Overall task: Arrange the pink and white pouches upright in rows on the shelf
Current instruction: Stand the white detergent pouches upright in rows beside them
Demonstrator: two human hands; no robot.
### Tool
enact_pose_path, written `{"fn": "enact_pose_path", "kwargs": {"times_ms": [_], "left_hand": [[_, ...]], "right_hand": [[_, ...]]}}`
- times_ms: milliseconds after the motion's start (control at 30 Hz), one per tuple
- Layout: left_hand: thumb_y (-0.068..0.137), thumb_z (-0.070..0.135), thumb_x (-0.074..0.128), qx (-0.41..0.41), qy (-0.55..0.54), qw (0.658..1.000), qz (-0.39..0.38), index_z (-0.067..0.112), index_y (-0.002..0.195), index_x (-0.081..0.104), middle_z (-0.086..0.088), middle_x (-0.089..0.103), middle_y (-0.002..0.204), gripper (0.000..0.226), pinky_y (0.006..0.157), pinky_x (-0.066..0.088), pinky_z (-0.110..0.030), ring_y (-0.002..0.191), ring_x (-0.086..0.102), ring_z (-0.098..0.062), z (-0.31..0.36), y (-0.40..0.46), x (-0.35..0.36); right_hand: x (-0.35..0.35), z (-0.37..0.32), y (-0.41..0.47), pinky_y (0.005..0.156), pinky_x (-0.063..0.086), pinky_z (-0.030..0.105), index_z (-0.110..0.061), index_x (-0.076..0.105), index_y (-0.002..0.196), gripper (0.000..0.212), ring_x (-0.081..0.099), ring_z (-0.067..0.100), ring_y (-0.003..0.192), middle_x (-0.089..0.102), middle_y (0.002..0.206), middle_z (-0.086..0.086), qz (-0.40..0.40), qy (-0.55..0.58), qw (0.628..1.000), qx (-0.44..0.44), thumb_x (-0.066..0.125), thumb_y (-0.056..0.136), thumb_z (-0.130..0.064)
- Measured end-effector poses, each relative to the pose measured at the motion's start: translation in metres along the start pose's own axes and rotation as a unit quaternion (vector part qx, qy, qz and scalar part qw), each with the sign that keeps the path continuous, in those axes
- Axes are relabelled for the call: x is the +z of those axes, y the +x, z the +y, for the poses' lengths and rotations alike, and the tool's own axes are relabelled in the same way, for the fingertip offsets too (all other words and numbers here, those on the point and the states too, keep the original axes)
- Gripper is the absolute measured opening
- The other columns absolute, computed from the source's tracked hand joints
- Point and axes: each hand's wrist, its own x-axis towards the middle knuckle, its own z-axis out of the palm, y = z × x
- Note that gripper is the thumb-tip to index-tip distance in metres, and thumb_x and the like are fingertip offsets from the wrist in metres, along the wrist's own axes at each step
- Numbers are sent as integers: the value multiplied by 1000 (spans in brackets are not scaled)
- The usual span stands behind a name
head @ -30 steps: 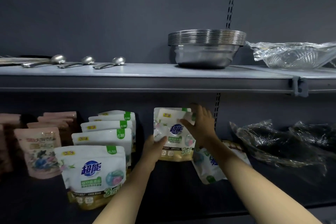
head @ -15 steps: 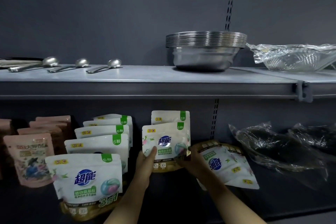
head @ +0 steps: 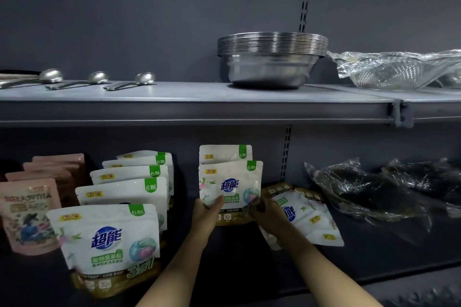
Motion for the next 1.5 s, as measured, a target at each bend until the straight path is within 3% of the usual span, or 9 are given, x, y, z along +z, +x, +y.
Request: {"fn": "enact_pose_path", "kwargs": {"times_ms": [133,267,400,500,667,933,1167,1367,1500], "left_hand": [[81,15,70,-13,35,998,50,9,120,52,-8,65,114,43,86,52,-36,100,63,-23,1,-1,1],[85,7,62,14,39,996,85,9,126,41,-5,58,108,47,79,50,-32,94,59,-22,12,-9,6],[84,6,61,62,85,988,116,8,121,46,-5,61,109,40,73,51,-28,99,62,-23,21,-14,11],[82,11,58,126,168,959,188,6,126,46,-13,57,124,46,94,50,-46,116,55,-31,32,-17,15],[79,6,62,252,258,895,262,2,134,39,-17,47,135,60,112,29,-42,131,39,-32,60,-36,32],[77,4,62,371,289,858,207,1,134,40,-21,42,140,61,110,28,-43,133,37,-36,60,-54,78],[75,3,64,386,291,857,181,0,129,45,-21,48,133,58,105,37,-47,127,43,-37,50,-60,97],[75,1,61,382,284,865,161,0,128,45,-21,48,131,56,105,38,-49,126,43,-36,42,-66,98],[78,1,59,374,289,872,127,2,129,45,-17,48,132,52,108,37,-45,128,42,-32,40,-69,95]], "right_hand": [[-1,-1,-3,81,45,29,-14,56,122,42,59,28,107,64,117,11,-11,-3,1000,0,57,85,-35],[-4,-1,-9,92,47,35,-15,57,122,38,58,26,109,64,119,8,-20,6,1000,-11,55,89,-34],[-6,-1,-10,87,45,31,-14,56,123,37,58,24,109,63,120,8,-28,25,999,-21,56,90,-31],[-15,-3,-12,85,44,32,-10,48,125,45,57,28,112,60,121,9,10,82,997,-6,57,90,-38],[-40,2,-18,88,42,29,-5,40,132,48,53,30,117,56,128,17,55,47,997,-11,53,93,-30],[-61,46,-36,110,31,46,-18,23,145,88,32,33,135,35,147,13,41,-190,980,39,54,77,-65],[-71,52,-45,114,27,45,-15,8,149,100,25,37,139,23,150,18,55,-161,981,90,69,76,-48],[-85,56,-45,101,39,33,-3,23,141,87,39,32,130,37,139,18,88,-49,991,89,76,74,-20],[-94,51,-41,80,45,27,-1,56,123,48,56,28,115,60,124,15,97,-29,993,58,69,77,-9]]}}
